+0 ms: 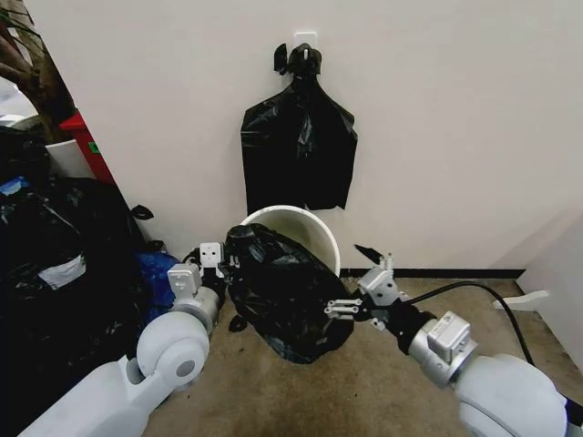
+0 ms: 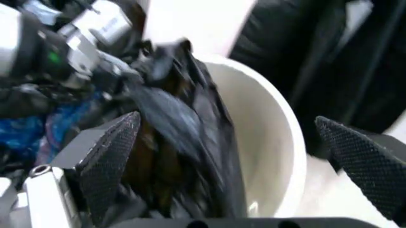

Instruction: Place the garbage bag over the trash bin.

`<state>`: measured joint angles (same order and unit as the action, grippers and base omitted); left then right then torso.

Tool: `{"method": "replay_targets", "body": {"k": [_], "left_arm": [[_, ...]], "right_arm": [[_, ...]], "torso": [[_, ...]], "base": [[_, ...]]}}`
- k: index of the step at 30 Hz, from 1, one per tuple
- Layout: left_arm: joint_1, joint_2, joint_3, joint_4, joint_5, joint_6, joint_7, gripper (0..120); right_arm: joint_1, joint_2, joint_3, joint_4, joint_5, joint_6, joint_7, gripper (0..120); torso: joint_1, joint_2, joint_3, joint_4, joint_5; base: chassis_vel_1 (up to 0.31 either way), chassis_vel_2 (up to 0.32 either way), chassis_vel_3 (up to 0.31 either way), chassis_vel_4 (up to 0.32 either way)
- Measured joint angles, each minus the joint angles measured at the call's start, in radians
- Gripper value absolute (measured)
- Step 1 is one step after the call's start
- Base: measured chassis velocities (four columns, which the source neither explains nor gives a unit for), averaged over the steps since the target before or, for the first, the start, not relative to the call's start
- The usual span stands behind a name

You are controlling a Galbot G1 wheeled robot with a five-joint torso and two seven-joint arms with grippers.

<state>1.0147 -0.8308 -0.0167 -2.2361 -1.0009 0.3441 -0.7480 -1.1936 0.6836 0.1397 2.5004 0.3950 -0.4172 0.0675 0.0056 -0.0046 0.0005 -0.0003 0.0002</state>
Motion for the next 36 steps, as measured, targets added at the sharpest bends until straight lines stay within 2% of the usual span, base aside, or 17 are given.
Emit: {"method": "replay_targets", "body": {"k": [7,10,12,16,19,23,24,30,31,35,36], "left_arm": [[-0.013,-0.005,0.020,-0.015,0.005,0.007,0.000,2],[-0.006,-0.002,0.024,-0.031,0.015,0.013,0.007,2],[-0.002,0.001,0.024,-0.037,0.020,0.014,0.012,2],[0.009,0.009,0.023,-0.049,0.039,0.014,0.030,2],[0.014,0.013,0.022,-0.055,0.051,0.014,0.042,2],[0.015,0.015,0.021,-0.064,0.056,0.014,0.051,2],[0.015,0.015,0.021,-0.064,0.056,0.014,0.051,2],[0.025,0.016,0.018,-0.070,0.064,0.013,0.061,2],[0.028,0.016,0.017,-0.070,0.068,0.012,0.065,2],[0.040,0.017,0.009,-0.070,0.084,0.011,0.086,2],[0.049,0.017,0.004,-0.068,0.103,0.011,0.107,2]], "right_arm": [[0.026,-0.004,-0.078,-0.010,-0.001,0.013,-0.014,98],[0.037,0.002,-0.095,-0.026,0.002,0.019,-0.003,87],[0.045,0.004,-0.097,-0.034,0.003,0.019,-0.001,84],[0.053,0.007,-0.096,-0.055,-0.001,0.020,0.007,68],[0.050,0.007,-0.092,-0.062,-0.005,0.019,0.010,67],[0.044,0.007,-0.086,-0.072,-0.010,0.018,0.015,54],[0.044,0.007,-0.086,-0.072,-0.010,0.018,0.015,54],[0.037,0.004,-0.076,-0.077,-0.010,0.025,0.033,33],[0.034,0.004,-0.072,-0.077,-0.009,0.027,0.035,26],[0.033,0.004,-0.070,-0.078,-0.003,0.038,0.063,19],[0.034,0.005,-0.070,-0.080,0.003,0.043,0.079,11]], "torso": [[0.000,0.000,0.000,-0.0006,0.0000],[0.000,0.000,0.000,-0.0005,0.0001],[0.000,0.000,0.000,-0.0003,0.0000],[0.000,0.000,0.000,-0.0003,0.0000],[0.000,0.000,0.000,-0.0003,0.0000],[0.000,0.000,0.000,-0.0004,0.0000],[0.000,0.000,0.000,-0.0004,0.0000],[0.000,0.000,0.000,-0.0004,0.0000],[0.000,0.000,0.000,-0.0004,0.0000],[0.000,0.000,0.000,-0.0004,-0.0001],[0.000,0.000,0.000,-0.0003,0.0000]], "base": [[0.000,0.000,0.000,0.000],[0.000,0.000,0.000,0.000],[0.000,0.000,0.000,0.000],[0.000,0.000,0.000,0.000],[0.000,0.000,0.000,0.000],[0.000,0.000,0.000,0.000],[0.000,0.000,0.000,0.000],[0.000,0.000,0.000,0.000],[0.000,0.000,0.000,0.000],[0.000,0.000,0.000,0.000],[0.000,0.000,0.000,0.000]]}}
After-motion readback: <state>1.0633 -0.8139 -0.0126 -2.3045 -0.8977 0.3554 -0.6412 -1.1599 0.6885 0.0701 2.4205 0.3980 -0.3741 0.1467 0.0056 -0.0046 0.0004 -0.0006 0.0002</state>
